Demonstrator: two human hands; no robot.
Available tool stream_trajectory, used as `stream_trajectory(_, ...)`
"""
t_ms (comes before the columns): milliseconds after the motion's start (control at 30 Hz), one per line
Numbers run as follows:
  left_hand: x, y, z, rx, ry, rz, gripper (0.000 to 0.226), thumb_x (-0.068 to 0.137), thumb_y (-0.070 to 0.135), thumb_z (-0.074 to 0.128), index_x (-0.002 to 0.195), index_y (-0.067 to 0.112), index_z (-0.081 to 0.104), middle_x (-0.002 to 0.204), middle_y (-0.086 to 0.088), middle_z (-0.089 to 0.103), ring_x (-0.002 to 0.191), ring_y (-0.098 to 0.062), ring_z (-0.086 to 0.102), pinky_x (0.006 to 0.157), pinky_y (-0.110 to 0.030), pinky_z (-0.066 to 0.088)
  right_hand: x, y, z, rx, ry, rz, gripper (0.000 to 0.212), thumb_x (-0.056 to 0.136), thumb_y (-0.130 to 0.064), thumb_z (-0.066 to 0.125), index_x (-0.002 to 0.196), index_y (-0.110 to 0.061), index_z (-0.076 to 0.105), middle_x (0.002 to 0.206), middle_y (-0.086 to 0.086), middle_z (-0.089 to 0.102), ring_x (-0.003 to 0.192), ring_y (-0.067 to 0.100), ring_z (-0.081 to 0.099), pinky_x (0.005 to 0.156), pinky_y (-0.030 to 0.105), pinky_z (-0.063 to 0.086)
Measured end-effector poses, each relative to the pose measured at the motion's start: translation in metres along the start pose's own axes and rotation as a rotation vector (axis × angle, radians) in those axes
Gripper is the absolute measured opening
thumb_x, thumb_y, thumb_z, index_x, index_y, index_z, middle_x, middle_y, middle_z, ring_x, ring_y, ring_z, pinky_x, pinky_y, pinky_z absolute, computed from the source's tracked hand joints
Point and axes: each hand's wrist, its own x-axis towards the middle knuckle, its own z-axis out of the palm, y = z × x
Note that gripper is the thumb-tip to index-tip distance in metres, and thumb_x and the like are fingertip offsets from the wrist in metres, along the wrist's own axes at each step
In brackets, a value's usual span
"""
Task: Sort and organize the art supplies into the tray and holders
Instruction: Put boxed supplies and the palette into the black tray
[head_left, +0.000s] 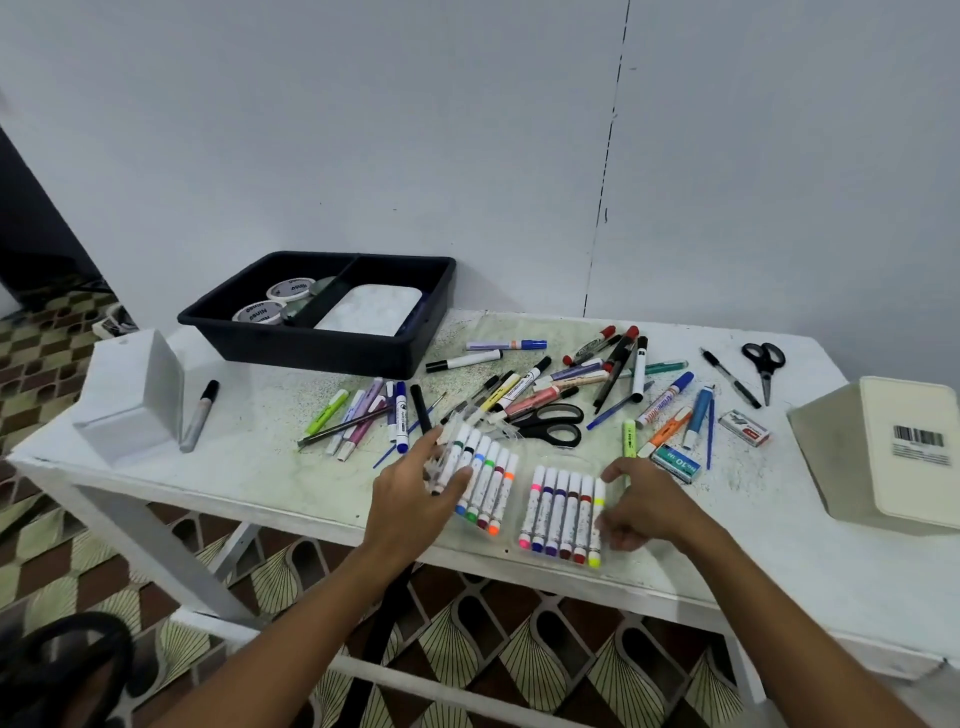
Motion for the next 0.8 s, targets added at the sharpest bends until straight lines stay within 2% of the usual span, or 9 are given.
stream_trajectory(67,0.008,0.004,-0.004,-0.107,-0.024,-0.006,0.073,0.078,0.057,0.065,0.138,0.018,0.048,0.115,0.003,0.066,0.090,-0.011,0.064,0.078,-0.035,0.056,-0.001,0.000,0.010,0.010,0.033,-0.014,0.055,0.074,0.010,0.072,0.116,-0.012,0.045,0.071,0.020,0.069,0.050,0.027,0.065,0.052,0.038,0.058)
stream_trajectory(167,0.019,0.013,-0.010,-0.245,-0.090,-0.005,0.078,0.073,0.054,0.070,0.140,0.021,0.046,0.118,0.009,0.063,0.090,-0.013,0.066,0.079,-0.035,0.058,-0.002,-0.003,0.026,0.013,0.088,-0.058,0.053,0.073,0.005,0.074,0.115,-0.009,0.045,0.068,0.020,0.068,0.044,0.024,0.060,0.044,0.031,0.052)
stream_trajectory(267,0.029,0.023,-0.013,-0.301,-0.148,0.033,0.077,0.070,0.044,0.074,0.138,0.021,0.048,0.114,0.011,0.063,0.076,-0.005,0.064,0.065,-0.023,0.056,-0.002,-0.006,0.042,-0.007,0.116,-0.115,0.051,0.074,-0.005,0.079,0.112,-0.007,0.046,0.070,0.016,0.068,0.043,0.018,0.061,0.040,0.026,0.047)
stream_trajectory(333,0.032,0.025,-0.014,-0.305,-0.183,0.048,0.071,0.068,0.038,0.080,0.131,0.018,0.055,0.110,0.011,0.064,0.080,0.007,0.061,0.062,-0.011,0.049,-0.002,-0.006,0.049,-0.056,0.130,-0.165,0.052,0.072,-0.017,0.083,0.111,-0.006,0.050,0.076,0.014,0.067,0.048,0.016,0.061,0.042,0.025,0.044)
stream_trajectory(400,0.034,0.023,-0.015,-0.282,-0.227,0.049,0.066,0.062,0.041,0.081,0.120,0.014,0.065,0.102,0.010,0.068,0.084,0.012,0.060,0.065,-0.007,0.046,0.000,-0.005,0.049,-0.149,0.172,-0.201,0.050,0.070,-0.030,0.084,0.108,-0.012,0.057,0.085,0.008,0.064,0.061,0.014,0.059,0.049,0.024,0.040)
stream_trajectory(500,0.034,0.018,-0.016,-0.295,-0.293,0.054,0.067,0.056,0.045,0.082,0.113,0.012,0.070,0.096,0.016,0.067,0.087,0.008,0.061,0.069,-0.010,0.047,-0.002,-0.008,0.043,-0.012,0.354,-0.372,0.021,0.080,-0.017,0.074,0.095,-0.020,0.060,0.079,0.000,0.055,0.063,0.011,0.049,0.056,0.023,0.037)
stream_trajectory(600,0.033,0.014,-0.015,-0.276,-0.367,0.145,0.062,0.057,0.039,0.085,0.111,0.012,0.071,0.105,0.007,0.070,0.093,0.004,0.063,0.075,-0.011,0.049,-0.006,-0.019,0.033,0.242,0.517,-0.604,0.028,0.083,0.001,0.064,0.094,-0.025,0.062,0.098,-0.001,0.054,0.083,0.012,0.055,0.063,0.017,0.044)
stream_trajectory(700,0.028,0.008,-0.013,-0.221,-0.408,0.247,0.055,0.059,0.026,0.089,0.109,0.010,0.071,0.104,-0.001,0.072,0.091,-0.004,0.066,0.078,-0.018,0.054,0.000,-0.025,0.026,0.240,0.409,-0.700,0.032,0.086,-0.003,0.066,0.110,-0.024,0.068,0.121,-0.007,0.056,0.110,0.001,0.052,0.081,0.019,0.046)
stream_trajectory(800,0.026,-0.001,-0.013,-0.196,-0.450,0.264,0.056,0.060,0.026,0.089,0.112,0.013,0.070,0.108,0.001,0.071,0.095,-0.006,0.066,0.083,-0.029,0.056,0.008,-0.020,0.028,0.189,0.256,-0.679,0.031,0.087,-0.012,0.069,0.114,-0.027,0.068,0.124,-0.007,0.061,0.115,0.004,0.054,0.090,0.029,0.048)
